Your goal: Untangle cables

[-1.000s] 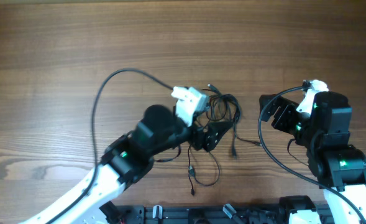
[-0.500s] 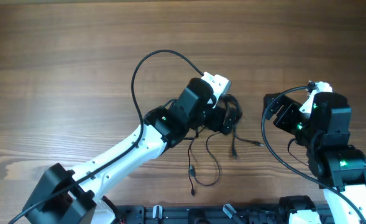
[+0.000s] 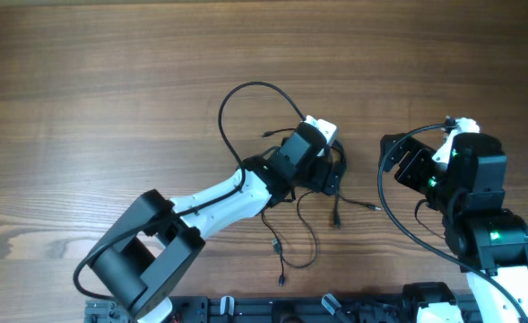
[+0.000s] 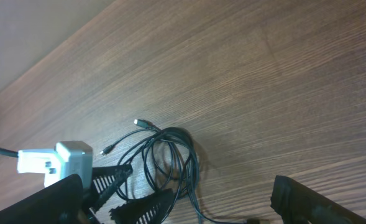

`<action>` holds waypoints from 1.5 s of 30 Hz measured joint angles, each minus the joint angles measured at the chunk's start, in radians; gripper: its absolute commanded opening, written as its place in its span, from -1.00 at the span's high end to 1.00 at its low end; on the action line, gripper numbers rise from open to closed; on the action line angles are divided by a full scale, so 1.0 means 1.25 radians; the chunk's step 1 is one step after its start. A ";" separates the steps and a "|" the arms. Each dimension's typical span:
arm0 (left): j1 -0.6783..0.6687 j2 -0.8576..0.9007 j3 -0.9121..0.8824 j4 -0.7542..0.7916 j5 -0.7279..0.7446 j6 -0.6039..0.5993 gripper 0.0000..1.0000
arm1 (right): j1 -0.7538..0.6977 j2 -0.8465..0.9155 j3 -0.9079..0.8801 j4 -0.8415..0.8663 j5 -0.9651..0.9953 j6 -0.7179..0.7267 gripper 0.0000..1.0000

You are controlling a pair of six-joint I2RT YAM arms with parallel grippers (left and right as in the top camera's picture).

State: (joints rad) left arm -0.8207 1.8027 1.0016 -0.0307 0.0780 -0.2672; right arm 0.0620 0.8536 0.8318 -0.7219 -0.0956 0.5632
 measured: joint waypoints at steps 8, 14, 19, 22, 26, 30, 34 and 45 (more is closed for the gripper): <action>0.014 0.027 0.000 0.002 -0.001 -0.032 -0.92 | 0.000 0.000 0.000 0.000 0.000 0.001 -0.99; 0.014 0.067 0.000 0.018 0.019 -0.091 -0.88 | 0.000 0.000 0.000 0.000 0.000 0.001 -0.99; 0.014 0.068 0.000 0.052 0.020 -0.103 -0.79 | 0.000 0.000 0.000 0.000 0.000 0.001 -0.99; 0.014 0.099 0.002 0.071 0.015 -0.133 -0.60 | 0.000 0.000 0.000 0.000 0.000 0.001 -0.99; 0.015 0.114 0.020 0.066 -0.018 -0.166 -0.38 | 0.000 0.000 0.000 0.000 0.000 0.001 -1.00; 0.020 0.114 0.026 0.043 -0.040 -0.217 -0.25 | 0.000 0.000 0.000 0.000 0.000 0.001 -0.99; 0.020 0.114 0.038 0.005 -0.089 -0.296 -0.22 | 0.000 0.000 0.000 0.000 0.000 0.001 -0.99; 0.020 0.125 0.048 0.006 -0.138 -0.380 -0.28 | 0.000 0.000 0.000 0.000 0.000 0.001 -0.99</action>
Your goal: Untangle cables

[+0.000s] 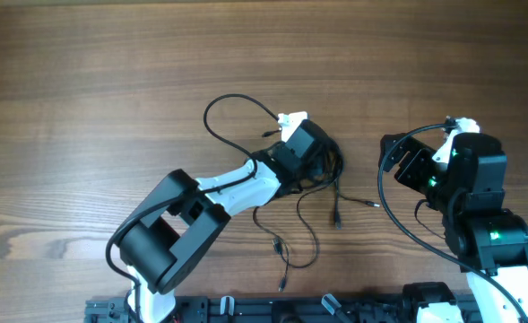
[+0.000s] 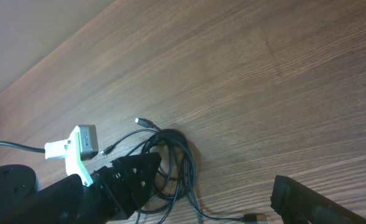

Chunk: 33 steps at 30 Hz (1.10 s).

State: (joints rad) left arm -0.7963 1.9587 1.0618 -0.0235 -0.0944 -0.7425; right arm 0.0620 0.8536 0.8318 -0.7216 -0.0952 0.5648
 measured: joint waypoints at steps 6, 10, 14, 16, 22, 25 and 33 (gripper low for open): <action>0.000 0.035 0.012 0.074 -0.032 0.025 -0.11 | 0.000 0.000 0.000 0.000 0.000 0.000 -0.99; 0.007 0.049 0.011 0.107 -0.001 0.042 0.65 | 0.000 0.000 0.000 0.000 0.003 0.000 -1.00; 0.011 0.056 0.007 0.111 0.032 0.048 0.92 | 0.000 0.000 0.000 0.000 0.006 0.000 -0.99; 0.011 0.057 0.007 0.108 0.039 0.049 0.92 | 0.000 0.000 0.000 0.000 0.008 0.000 -1.00; 0.011 0.056 0.007 0.108 0.056 0.085 0.92 | 0.000 0.000 0.000 0.000 0.009 -0.013 -1.00; 0.010 0.029 -0.008 0.075 0.092 0.157 0.92 | 0.000 0.000 0.000 0.001 0.007 -0.038 -1.00; 0.009 -0.403 -0.033 -0.043 0.124 0.457 0.92 | 0.000 0.000 0.001 0.048 -0.175 -0.218 -1.00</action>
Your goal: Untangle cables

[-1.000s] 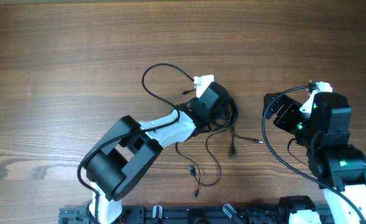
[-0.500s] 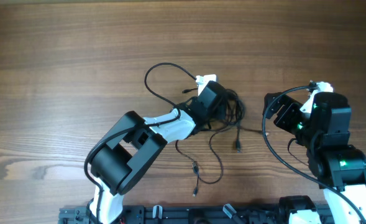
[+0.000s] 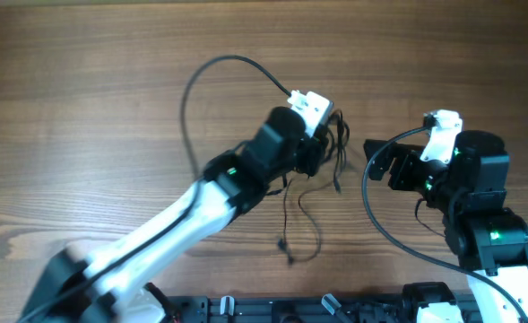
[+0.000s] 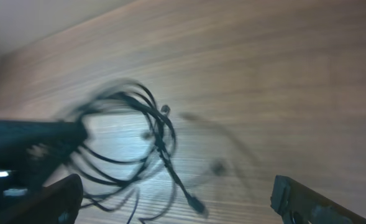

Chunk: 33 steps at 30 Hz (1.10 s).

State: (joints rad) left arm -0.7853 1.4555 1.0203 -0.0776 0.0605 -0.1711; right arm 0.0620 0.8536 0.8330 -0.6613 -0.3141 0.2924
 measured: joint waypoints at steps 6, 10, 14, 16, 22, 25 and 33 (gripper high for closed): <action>0.000 -0.180 0.000 -0.110 0.001 0.128 0.92 | 0.000 0.000 0.000 0.015 -0.087 -0.033 -0.99; 0.000 -0.217 0.000 -0.176 0.010 0.178 0.92 | 0.000 -0.002 0.000 0.039 -0.128 -0.041 -0.99; 0.000 -0.239 0.000 -0.212 0.102 0.275 0.92 | 0.000 -0.013 0.000 0.042 -0.176 -0.072 -0.99; 0.000 -0.270 0.000 -0.214 0.143 0.302 0.92 | 0.000 -0.013 0.000 0.042 -0.192 -0.091 -0.99; 0.000 -0.384 0.000 -0.223 0.253 0.330 0.92 | 0.000 -0.013 0.000 0.042 -0.295 -0.176 -0.99; 0.000 -0.384 0.000 -0.232 0.280 0.331 0.92 | 0.000 -0.013 0.000 0.043 -0.336 -0.210 -0.99; 0.000 -0.384 0.000 -0.223 0.289 0.349 0.92 | 0.000 -0.013 0.000 0.064 -0.374 -0.232 -0.99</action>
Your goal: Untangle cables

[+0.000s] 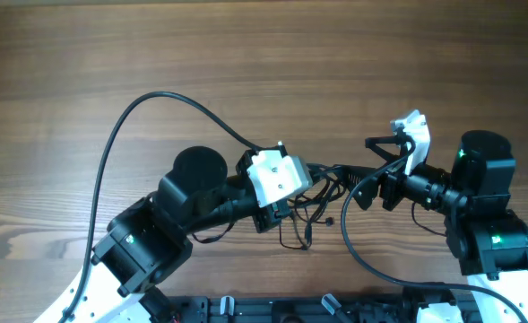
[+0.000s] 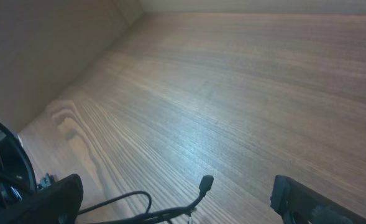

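Note:
A tangle of thin black cables (image 1: 322,182) hangs off the wooden table between the two arms. My left gripper (image 1: 298,190) is raised high, mostly hidden under its white wrist camera, and is shut on the tangle's left side. My right gripper (image 1: 369,170) faces the tangle from the right, with its jaws spread wide. In the right wrist view a cable end with a small plug (image 2: 205,182) reaches up between the open fingers (image 2: 55,200) of the right gripper (image 2: 179,204), touching neither.
The wooden table (image 1: 246,54) stretches bare behind the arms. The left arm's own thick black lead (image 1: 169,99) arcs over the table's left middle. The right arm's lead (image 1: 346,238) loops near the front edge.
The left arm has lifted higher and swung back toward the front, carrying the tangle with it. The right gripper has turned to the left and now has a cable end between its open fingers.
The tangle lay on the table with the left gripper over it and the right arm back at the right. Then the left gripper sat lower on the tangle. Then the tangle hung lifted from it, right gripper nearing. Now it hangs between both grippers.

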`<action>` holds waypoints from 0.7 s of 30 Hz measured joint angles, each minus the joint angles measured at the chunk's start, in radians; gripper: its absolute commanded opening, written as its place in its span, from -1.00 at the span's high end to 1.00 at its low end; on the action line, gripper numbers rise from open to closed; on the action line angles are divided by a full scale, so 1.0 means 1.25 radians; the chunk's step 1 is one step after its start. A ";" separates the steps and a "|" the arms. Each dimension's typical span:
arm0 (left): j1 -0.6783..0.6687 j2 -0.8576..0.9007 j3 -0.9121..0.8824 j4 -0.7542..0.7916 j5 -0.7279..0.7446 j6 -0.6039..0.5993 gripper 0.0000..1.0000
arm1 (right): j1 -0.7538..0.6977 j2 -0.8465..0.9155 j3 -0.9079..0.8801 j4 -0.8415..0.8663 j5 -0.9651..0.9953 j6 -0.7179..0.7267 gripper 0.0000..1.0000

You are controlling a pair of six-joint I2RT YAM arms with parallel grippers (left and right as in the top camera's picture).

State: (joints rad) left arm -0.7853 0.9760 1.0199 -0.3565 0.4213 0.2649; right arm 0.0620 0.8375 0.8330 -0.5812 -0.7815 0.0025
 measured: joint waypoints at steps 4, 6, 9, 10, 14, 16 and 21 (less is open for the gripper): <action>0.000 0.000 0.000 0.045 -0.008 0.003 0.92 | -0.002 0.000 0.000 0.069 0.008 0.104 -0.99; 0.000 0.000 0.000 0.046 -0.047 -0.001 0.92 | -0.002 0.000 0.000 0.059 0.055 0.158 -1.00; -0.001 0.000 0.000 0.058 -0.151 -0.042 0.92 | -0.002 0.000 0.000 0.018 0.139 0.216 -1.00; -0.001 0.000 0.000 0.067 -0.181 -0.060 0.92 | -0.002 0.000 0.000 0.016 0.146 0.215 -0.99; -0.001 0.000 0.000 0.076 -0.226 -0.097 0.92 | -0.002 0.000 0.000 0.018 0.110 0.164 -0.99; -0.001 0.000 0.000 0.076 -0.197 -0.100 0.92 | -0.002 0.000 0.000 0.023 0.077 0.135 -0.99; -0.001 0.008 0.000 0.018 -0.159 -0.084 0.92 | -0.002 -0.001 0.000 0.089 -0.059 0.090 -0.99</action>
State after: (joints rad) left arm -0.7860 0.9855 1.0203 -0.3344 0.2222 0.1596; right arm 0.0601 0.8364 0.8333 -0.4698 -0.8551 0.1154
